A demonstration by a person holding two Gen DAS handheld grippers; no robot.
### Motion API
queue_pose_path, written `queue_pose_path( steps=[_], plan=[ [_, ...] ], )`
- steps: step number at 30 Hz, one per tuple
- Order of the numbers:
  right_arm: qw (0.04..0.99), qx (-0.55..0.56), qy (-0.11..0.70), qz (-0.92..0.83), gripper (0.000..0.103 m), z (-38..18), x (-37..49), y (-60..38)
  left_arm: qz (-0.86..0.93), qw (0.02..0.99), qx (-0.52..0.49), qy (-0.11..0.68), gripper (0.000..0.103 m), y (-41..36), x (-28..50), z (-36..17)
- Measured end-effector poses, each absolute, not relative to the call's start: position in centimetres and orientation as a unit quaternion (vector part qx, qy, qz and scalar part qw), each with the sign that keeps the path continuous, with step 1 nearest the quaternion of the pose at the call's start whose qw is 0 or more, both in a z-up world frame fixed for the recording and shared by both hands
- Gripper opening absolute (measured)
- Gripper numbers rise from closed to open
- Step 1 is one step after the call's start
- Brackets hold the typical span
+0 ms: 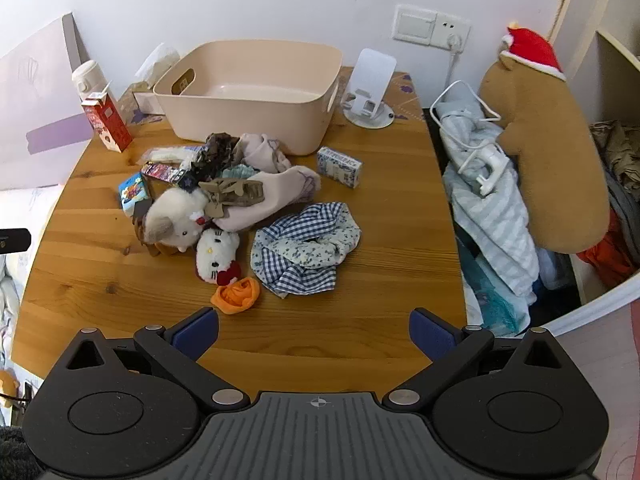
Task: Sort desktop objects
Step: 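Grasp the white fluffy plush with the left tool while the right tool grasps the orange cloth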
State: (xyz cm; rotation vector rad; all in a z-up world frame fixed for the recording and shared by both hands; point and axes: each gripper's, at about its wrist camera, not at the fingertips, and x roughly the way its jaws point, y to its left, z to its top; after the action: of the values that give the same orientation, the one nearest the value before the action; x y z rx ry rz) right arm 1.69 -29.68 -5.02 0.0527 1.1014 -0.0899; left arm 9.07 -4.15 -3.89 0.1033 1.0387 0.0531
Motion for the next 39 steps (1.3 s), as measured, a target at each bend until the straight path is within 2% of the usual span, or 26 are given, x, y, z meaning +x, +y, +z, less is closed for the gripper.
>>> queue_pose_path(
  steps=[15, 30, 39],
  plan=[
    [0.835, 0.016, 0.548, 0.047, 0.103, -9.6, 7.1, -28.3, 0.009, 0.866, 0.031, 0.499, 0.092, -4.0, 13.3, -7.4],
    [0.826, -0.129, 0.516, 0.188, 0.103, -14.7, 9.4, -23.7, -0.009, 0.876, 0.073, 0.477, 0.092, -5.7, 16.9, -11.7],
    [0.796, -0.125, 0.541, 0.241, 0.091, -18.4, 9.4, -23.6, -0.070, 0.871, 0.124, 0.471, 0.092, -8.5, 18.0, -15.5]
  ],
)
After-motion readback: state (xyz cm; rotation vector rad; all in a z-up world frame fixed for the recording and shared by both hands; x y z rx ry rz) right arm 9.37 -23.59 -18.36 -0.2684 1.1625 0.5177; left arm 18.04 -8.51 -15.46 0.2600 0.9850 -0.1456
